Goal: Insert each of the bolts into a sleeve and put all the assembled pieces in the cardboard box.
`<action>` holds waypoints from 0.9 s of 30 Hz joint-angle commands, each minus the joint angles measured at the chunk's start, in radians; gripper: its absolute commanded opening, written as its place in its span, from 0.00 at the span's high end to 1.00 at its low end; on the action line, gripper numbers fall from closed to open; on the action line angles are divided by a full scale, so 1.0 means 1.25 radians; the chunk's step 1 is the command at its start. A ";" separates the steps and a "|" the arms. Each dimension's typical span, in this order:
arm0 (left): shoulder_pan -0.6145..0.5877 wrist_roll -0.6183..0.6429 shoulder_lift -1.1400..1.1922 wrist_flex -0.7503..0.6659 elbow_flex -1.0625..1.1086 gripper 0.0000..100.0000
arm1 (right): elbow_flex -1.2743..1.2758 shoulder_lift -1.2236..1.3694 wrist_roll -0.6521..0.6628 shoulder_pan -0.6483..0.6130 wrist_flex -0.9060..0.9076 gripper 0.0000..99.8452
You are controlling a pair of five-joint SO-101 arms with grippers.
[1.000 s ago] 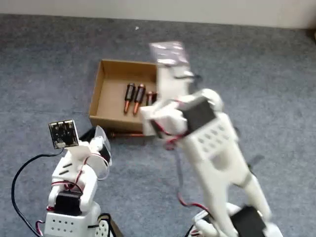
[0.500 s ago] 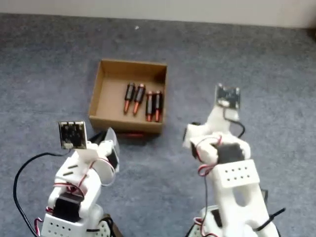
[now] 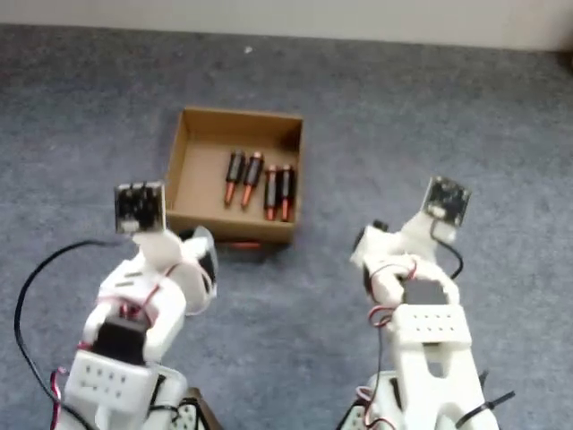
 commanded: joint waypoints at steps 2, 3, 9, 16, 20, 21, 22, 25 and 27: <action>0.012 0.108 0.212 -0.001 -0.102 0.99 | 0.007 -0.028 -0.005 0.009 -0.063 1.00; 0.012 0.129 0.245 -0.001 -0.116 0.99 | 0.010 -0.028 -0.004 0.009 -0.069 1.00; 0.012 0.255 0.429 -0.001 -0.166 0.99 | 0.010 -0.028 -0.004 0.009 -0.069 1.00; 0.012 0.355 0.634 -0.002 -0.262 0.88 | 0.010 -0.028 -0.004 0.009 -0.069 1.00; 0.012 0.396 0.756 -0.002 -0.331 0.75 | 0.010 -0.028 -0.004 0.009 -0.069 1.00; 0.012 0.410 0.786 -0.002 -0.347 0.75 | 0.010 -0.028 -0.004 0.009 -0.069 1.00; 0.012 0.422 0.817 -0.002 -0.364 0.75 | 0.010 -0.028 -0.004 0.009 -0.069 1.00; 0.008 0.450 0.906 -0.002 -0.407 0.77 | 0.010 -0.028 -0.004 0.009 -0.069 1.00; 0.007 0.465 0.962 -0.002 -0.435 0.78 | 0.010 -0.028 -0.004 0.009 -0.069 1.00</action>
